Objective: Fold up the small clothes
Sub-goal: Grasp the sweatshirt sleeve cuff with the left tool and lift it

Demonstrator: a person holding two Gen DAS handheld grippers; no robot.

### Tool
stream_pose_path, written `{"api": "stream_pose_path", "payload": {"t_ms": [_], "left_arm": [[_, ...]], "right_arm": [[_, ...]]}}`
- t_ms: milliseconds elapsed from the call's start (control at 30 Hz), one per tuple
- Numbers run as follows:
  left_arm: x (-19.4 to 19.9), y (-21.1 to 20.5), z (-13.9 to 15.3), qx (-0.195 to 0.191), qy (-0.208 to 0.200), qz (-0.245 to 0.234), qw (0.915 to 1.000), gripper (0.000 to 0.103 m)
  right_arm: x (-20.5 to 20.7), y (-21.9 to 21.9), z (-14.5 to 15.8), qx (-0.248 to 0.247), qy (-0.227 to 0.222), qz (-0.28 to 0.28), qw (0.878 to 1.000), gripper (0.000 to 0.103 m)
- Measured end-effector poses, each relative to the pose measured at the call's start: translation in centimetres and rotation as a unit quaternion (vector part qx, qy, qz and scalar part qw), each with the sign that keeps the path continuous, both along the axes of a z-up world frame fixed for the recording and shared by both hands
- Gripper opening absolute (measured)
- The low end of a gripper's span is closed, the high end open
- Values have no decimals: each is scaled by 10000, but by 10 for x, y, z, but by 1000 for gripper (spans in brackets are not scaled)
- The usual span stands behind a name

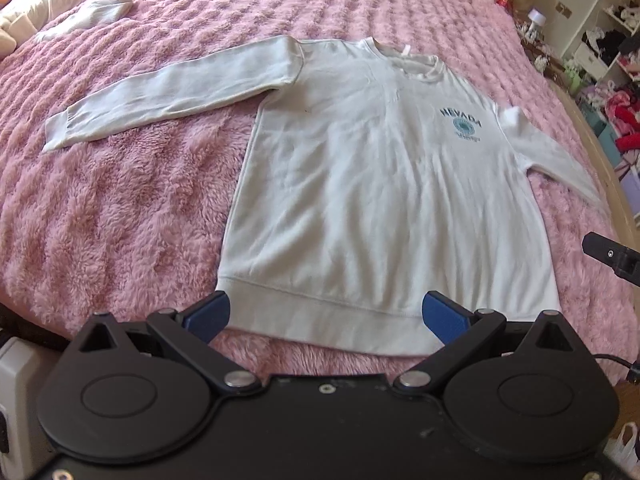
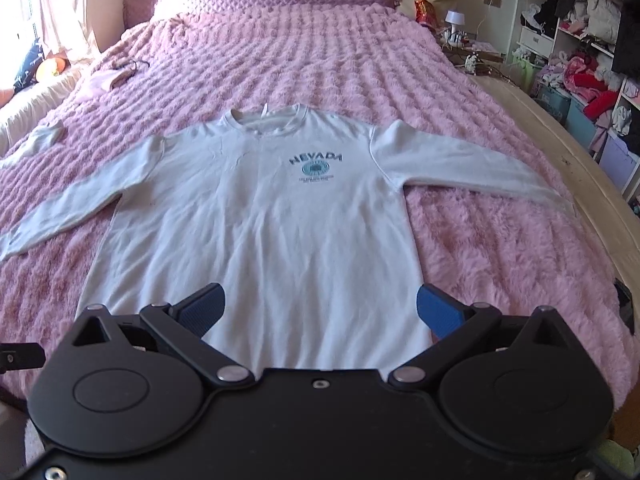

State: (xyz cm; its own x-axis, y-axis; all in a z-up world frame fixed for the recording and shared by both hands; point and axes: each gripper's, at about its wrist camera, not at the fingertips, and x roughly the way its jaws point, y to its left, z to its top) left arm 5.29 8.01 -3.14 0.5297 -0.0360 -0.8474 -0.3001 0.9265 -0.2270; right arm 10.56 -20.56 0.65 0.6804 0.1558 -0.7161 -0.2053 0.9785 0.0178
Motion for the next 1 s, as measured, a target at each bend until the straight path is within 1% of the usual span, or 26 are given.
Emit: {"api": "stream_pose_path", "payload": {"t_ms": [33,67,100,133,167,200,233,267,333,367,433,500,533,567,600,633,667,733,767,833,900,933,967,1000], "left_arm": [[3,18,-3,-221,-152,123,9996,103],[5,38,-6,-491,-316,297,9979,103],[6,59,-11,-758,-492,519,9946,103],[7,82,-16,-979,-724,763,9896,103],[7,104,-20,-1127,-810,1147,9837,103],[10,125,-25,-1206,-807,1553,9772,103],[13,146,-28,-1233,-918,1806,9715,103],[15,165,-33,-1226,-1135,1991,9656,103],[16,207,-43,-1191,-1702,2444,9472,103],[19,230,-49,-1157,-1879,2628,9393,103],[32,268,-61,-1086,-1946,2971,9285,103],[43,300,-72,-959,-2139,3281,9151,103],[48,320,-79,-894,-2200,3501,9061,103],[52,337,-87,-879,-2199,3772,8954,103],[54,352,-96,-842,-2189,4136,8797,103],[55,366,-106,-910,-2165,4460,8637,103],[57,383,-117,-1086,-2139,4653,8520,100],[62,405,-140,-1549,-2116,4878,8327,96],[63,413,-151,-1707,-2141,4973,8232,96],[65,426,-167,-1879,-2227,5205,8026,96],[65,431,-178,-1981,-2493,5376,7807,96],[65,433,-180,-2023,-2627,5411,7728,96],[66,434,-181,-2091,-2744,5432,7654,91],[65,434,-182,-2139,-2839,5453,7592,83]], "right_arm": [[10,1,-2,110,-8,4,9999,103],[22,3,-6,158,77,-30,9998,103],[32,6,-11,189,191,-78,9996,103],[43,10,-18,235,294,-41,9993,103],[52,14,-25,245,416,55,9988,103],[62,19,-32,241,507,139,9983,103],[71,25,-39,223,475,176,9985,103],[79,30,-45,171,444,175,9987,103],[97,40,-54,245,343,260,9988,102],[106,44,-58,285,301,248,9988,102],[123,52,-65,406,235,188,9987,102],[144,61,-72,547,230,58,9982,102],[152,65,-77,600,191,-8,9980,102],[160,69,-82,611,181,-124,9979,102],[167,74,-86,680,181,-153,9974,102],[173,78,-91,774,199,-100,9968,102],[179,83,-95,831,239,-63,9962,102],[187,93,-103,850,265,-9,9960,102],[189,98,-107,811,277,4,9963,102],[192,105,-113,769,328,64,9965,102],[194,111,-119,741,426,122,9963,102],[194,112,-122,735,478,147,9960,102],[194,113,-124,720,545,189,9957,102],[194,114,-126,691,625,249,9953,102]]}}
